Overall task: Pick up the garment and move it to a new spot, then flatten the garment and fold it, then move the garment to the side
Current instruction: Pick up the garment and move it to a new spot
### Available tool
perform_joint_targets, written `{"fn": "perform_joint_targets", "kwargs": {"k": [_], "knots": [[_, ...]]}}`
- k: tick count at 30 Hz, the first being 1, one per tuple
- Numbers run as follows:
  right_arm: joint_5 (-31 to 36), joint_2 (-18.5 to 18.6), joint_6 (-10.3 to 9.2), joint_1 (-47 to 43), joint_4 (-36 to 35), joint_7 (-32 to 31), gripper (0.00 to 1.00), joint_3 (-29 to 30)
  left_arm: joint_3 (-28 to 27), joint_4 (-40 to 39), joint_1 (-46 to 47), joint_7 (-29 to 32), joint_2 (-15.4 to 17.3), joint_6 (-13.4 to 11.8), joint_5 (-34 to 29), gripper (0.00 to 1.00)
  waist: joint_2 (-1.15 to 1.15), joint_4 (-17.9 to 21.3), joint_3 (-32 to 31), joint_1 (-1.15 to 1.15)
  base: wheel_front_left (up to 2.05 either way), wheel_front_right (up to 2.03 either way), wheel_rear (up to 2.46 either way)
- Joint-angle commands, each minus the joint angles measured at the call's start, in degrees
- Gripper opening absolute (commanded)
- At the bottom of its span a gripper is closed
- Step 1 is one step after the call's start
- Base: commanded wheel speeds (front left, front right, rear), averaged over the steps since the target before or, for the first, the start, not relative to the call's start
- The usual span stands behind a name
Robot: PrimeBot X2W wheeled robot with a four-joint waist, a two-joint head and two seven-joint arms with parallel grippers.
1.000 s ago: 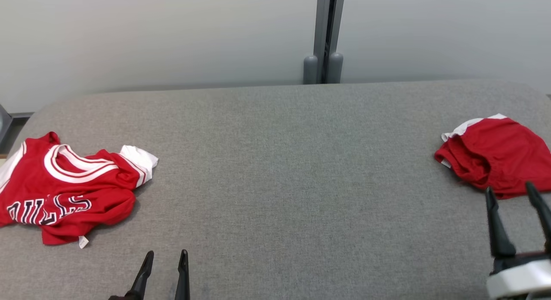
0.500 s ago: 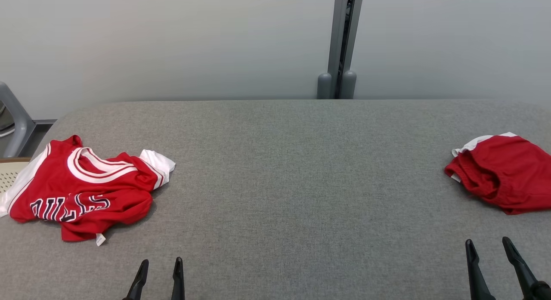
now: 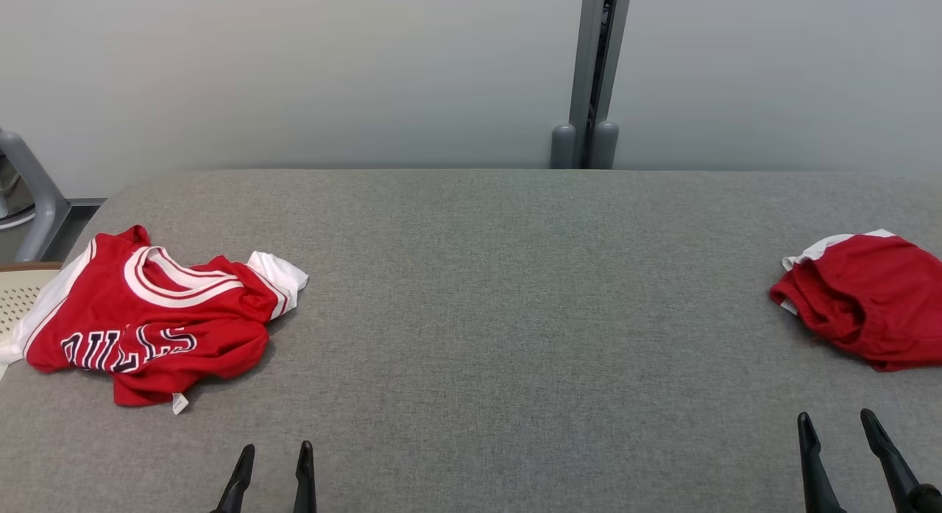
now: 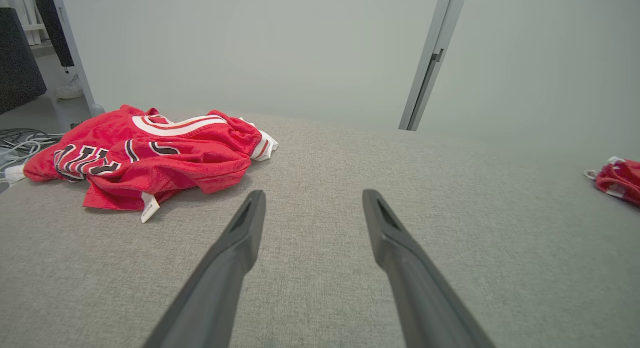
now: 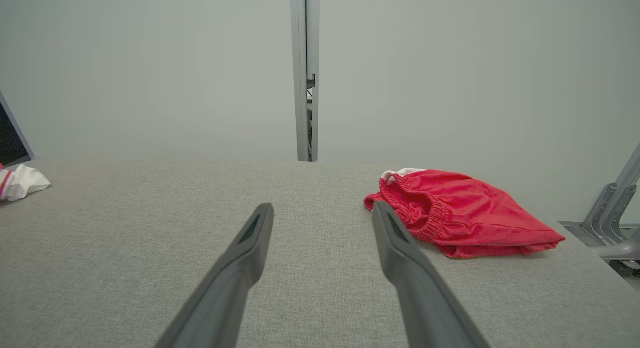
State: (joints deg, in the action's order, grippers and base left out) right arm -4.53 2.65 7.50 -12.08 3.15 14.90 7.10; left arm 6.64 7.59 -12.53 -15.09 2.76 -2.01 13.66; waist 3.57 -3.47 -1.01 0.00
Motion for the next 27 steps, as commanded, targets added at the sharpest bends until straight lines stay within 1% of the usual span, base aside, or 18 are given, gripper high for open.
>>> {"fn": "perform_joint_targets", "kwargs": {"k": [1,3,6,14,17,21,27], "knots": [[0.01,0.25,-0.01,-0.49,-0.01,0.23,1.0,-0.12,-0.28,-0.07,0.11,-0.08,0.25,0.28,-0.31,1.0,0.0,-0.66,0.06,0.0,0.0,0.0,0.0],[-0.1,0.25,-0.01,-0.6,-0.16,0.23,1.0,-0.39,-0.45,-0.05,0.65,-0.08,0.24,0.35,-0.74,1.0,0.0,-2.01,0.1,0.0,0.0,0.0,0.0],[-0.58,0.25,-0.01,-0.93,-0.16,0.22,1.0,-0.78,-0.8,0.06,1.18,-0.08,0.26,0.66,-1.22,1.0,0.0,-5.29,-0.07,0.0,0.0,0.0,0.0],[-1.78,0.21,-0.01,-0.87,0.47,0.23,1.0,-2.96,-2.5,-0.06,-0.18,-0.08,0.26,1.18,-2.3,1.0,0.0,-17.29,-0.97,0.0,0.0,0.0,0.0],[-1.82,0.25,-0.01,-0.11,0.58,0.23,1.0,-4.28,-3.7,-0.39,-1.35,-0.08,0.23,1.07,-2.21,1.0,0.0,-20.4,-1.31,0.0,0.0,0.0,0.0],[-1.43,0.28,-0.01,0.95,0.8,0.23,1.0,-5.59,-4.96,-1.24,-2.2,-0.08,0.21,0.85,-1.7,1.0,0.0,-21.97,-0.89,0.0,0.0,0.0,0.0],[-1.57,0.27,-0.01,0.82,1.43,0.23,1.0,-6.27,-5.61,-1.73,-2.15,-0.08,0.23,0.74,-1.2,1.0,0.0,-21.97,-0.85,0.0,0.0,0.0,0.0]]}}
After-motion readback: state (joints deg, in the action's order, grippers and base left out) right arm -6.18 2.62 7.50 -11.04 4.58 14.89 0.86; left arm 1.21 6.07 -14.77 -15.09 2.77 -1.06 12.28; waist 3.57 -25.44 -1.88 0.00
